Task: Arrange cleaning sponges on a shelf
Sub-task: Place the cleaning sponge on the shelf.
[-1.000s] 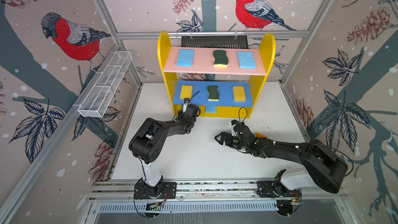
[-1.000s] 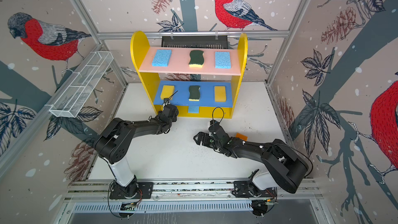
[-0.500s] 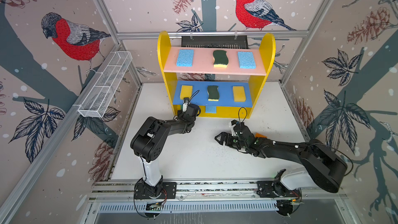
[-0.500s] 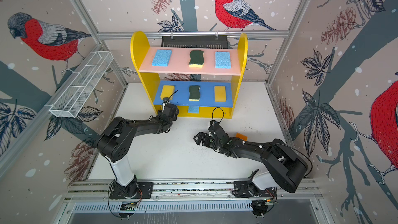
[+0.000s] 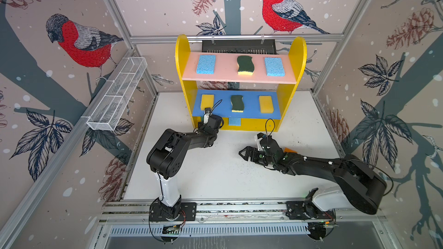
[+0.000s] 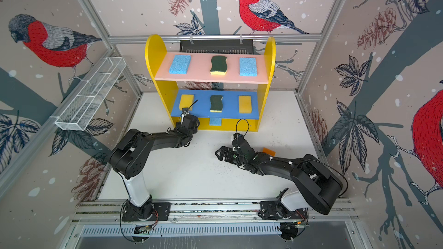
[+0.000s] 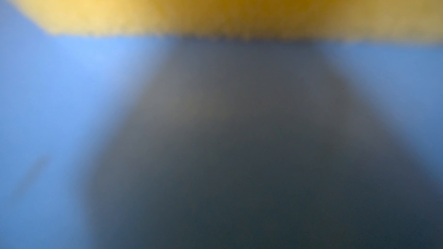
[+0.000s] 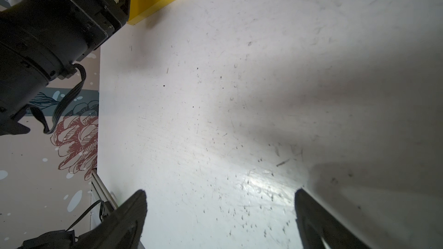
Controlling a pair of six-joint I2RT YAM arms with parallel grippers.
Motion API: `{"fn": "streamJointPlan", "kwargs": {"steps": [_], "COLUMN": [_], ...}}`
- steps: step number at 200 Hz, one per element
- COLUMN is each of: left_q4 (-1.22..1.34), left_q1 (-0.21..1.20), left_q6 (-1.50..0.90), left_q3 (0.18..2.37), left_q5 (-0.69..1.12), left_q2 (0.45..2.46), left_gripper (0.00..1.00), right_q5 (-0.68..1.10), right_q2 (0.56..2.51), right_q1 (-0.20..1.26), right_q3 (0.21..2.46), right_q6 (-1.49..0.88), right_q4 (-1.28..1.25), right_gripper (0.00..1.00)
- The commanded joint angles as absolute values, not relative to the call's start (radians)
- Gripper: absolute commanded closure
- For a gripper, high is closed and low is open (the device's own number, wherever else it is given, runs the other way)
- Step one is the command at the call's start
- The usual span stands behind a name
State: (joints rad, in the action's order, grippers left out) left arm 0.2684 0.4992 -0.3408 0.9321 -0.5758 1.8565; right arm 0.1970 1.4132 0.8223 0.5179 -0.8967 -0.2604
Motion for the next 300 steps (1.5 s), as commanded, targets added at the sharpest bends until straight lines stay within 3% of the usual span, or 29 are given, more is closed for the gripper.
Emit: {"fn": "streamJointPlan", "kwargs": {"steps": [1, 178, 300], "left_q4": [0.12, 0.041, 0.114], "left_q1": [0.497, 0.498, 0.5], "left_q6": [-0.328, -0.351, -0.325], "left_q3": [0.923, 0.954, 0.826], "left_q5": [-0.542, -0.575, -0.509], "left_q2": [1.868, 1.876, 1.634], "left_gripper": [0.28, 0.27, 0.25], "right_q5": [0.196, 0.202, 0.147], "right_q2": [1.41, 1.408, 1.372], "right_q1": [0.824, 0.824, 0.845], "right_q3": [0.525, 0.518, 0.528], "right_q6": [-0.899, -0.907, -0.888], "right_q4": [-0.271, -0.27, -0.259], "right_gripper": [0.04, 0.05, 0.07]}}
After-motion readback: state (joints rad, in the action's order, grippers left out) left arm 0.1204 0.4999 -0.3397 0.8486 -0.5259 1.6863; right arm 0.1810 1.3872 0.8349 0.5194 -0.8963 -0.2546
